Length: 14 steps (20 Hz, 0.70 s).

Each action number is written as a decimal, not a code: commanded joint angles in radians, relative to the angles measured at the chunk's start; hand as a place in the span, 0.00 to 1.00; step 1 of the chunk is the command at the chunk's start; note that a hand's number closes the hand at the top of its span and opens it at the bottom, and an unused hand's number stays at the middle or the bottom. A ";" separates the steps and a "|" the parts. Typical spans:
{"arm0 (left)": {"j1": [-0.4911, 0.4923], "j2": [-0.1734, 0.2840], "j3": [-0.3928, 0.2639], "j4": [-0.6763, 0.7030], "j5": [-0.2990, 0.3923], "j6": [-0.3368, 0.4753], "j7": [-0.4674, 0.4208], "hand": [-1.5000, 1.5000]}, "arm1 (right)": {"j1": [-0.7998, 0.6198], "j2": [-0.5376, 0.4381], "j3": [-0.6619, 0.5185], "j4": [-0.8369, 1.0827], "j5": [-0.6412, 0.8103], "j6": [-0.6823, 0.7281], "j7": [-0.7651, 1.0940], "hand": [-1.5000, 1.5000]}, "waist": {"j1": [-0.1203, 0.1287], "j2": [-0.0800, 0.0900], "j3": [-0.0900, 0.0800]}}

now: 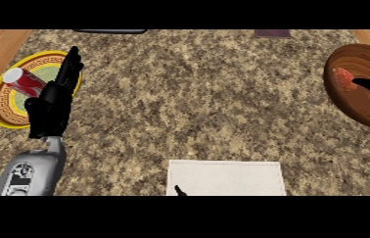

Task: Pick the sweet potato from the placemat and place it in the bowl

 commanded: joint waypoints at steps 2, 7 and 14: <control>-0.013 0.023 0.040 0.018 0.031 -0.023 0.002 0.50 | 0.031 -0.079 -0.056 0.070 -0.068 0.141 -0.072 0.00 | -0.016 -0.003 -0.001; 0.039 -0.022 -0.003 -0.006 -0.011 0.015 -0.007 0.50 | 0.106 -0.197 -0.103 0.107 -0.120 0.285 -0.099 0.00 | -0.023 -0.005 0.000; -0.005 -0.002 0.028 0.022 -0.011 0.013 0.009 0.50 | 0.239 -0.256 -0.117 0.121 -0.161 0.531 -0.235 0.00 | -0.037 -0.006 0.001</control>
